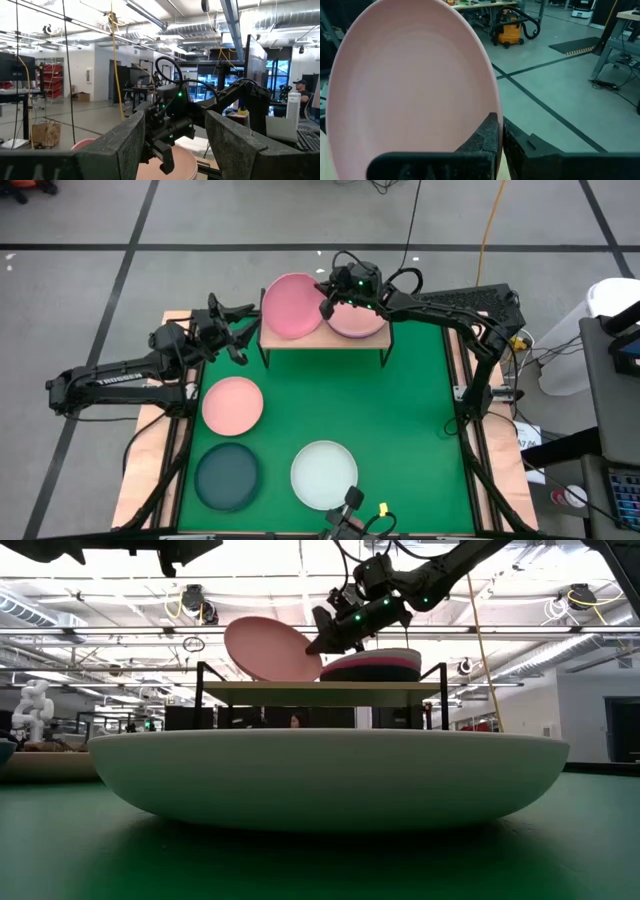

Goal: Place and stack plates onto a shelf
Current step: Put the light pink plate on the shelf

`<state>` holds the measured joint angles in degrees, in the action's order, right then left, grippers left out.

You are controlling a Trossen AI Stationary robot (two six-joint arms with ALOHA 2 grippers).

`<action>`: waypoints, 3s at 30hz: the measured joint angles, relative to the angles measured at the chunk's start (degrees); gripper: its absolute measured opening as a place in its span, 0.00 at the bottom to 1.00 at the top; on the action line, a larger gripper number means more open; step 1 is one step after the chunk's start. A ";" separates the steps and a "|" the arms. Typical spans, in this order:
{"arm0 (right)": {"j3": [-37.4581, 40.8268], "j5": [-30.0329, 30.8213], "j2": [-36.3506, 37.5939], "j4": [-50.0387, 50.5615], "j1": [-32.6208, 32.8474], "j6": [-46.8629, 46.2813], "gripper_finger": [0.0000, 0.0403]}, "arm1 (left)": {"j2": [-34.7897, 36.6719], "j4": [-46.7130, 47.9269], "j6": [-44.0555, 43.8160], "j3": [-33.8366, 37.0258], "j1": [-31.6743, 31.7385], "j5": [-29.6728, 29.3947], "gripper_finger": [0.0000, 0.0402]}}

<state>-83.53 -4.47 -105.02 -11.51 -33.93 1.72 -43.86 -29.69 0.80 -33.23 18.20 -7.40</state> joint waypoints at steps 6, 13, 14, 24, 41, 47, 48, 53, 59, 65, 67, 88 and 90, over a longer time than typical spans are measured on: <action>0.00 -0.05 0.05 0.82 0.00 0.52 0.01 | 0.00 0.00 0.00 0.01 -0.04 0.00 0.53; 0.04 -0.11 0.05 1.64 0.00 1.27 0.09 | 0.00 0.00 0.00 0.00 -0.04 0.00 0.53; 0.04 -0.11 0.05 1.62 0.00 1.35 0.11 | 0.00 0.00 0.00 0.00 -0.04 0.00 0.53; 0.06 -0.31 0.05 1.80 0.05 1.23 0.20 | 0.00 -0.02 0.04 0.00 -0.04 0.00 0.53; 0.07 -4.55 4.48 12.50 5.96 19.37 0.20 | -0.01 4.56 0.68 0.00 0.86 -1.72 0.53; 0.07 -2.71 3.98 18.41 8.51 30.96 0.20 | -0.02 4.87 1.36 0.00 1.81 -1.75 0.53; 0.06 -0.94 3.52 17.97 9.09 33.09 0.20 | -0.02 4.86 1.73 0.00 1.80 -1.75 0.53; 0.09 5.96 1.59 16.68 11.00 40.04 0.20 | -0.02 4.87 2.73 0.00 1.77 -1.73 0.53; 0.09 7.69 0.86 16.05 11.52 41.63 0.20 | -0.02 5.37 3.22 0.00 1.78 -1.73 0.53; 0.13 9.01 4.10 18.61 12.39 38.75 0.20 | -3.87 7.74 3.97 -0.31 1.98 -2.54 0.53; 0.13 8.95 7.88 20.80 13.54 36.66 0.20 | -6.72 12.28 4.65 -2.51 2.09 -3.32 0.53; 38.22 7.66 68.01 12.73 35.68 13.49 0.20 | -39.48 51.97 21.94 -33.66 2.26 -12.41 0.53; 41.67 7.71 71.50 11.04 37.05 13.03 0.20 | -40.99 52.28 22.71 -34.63 2.65 -12.77 0.53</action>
<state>-41.86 3.24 -33.51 -0.47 3.12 14.75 -84.85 22.59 23.51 -67.86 20.85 -20.17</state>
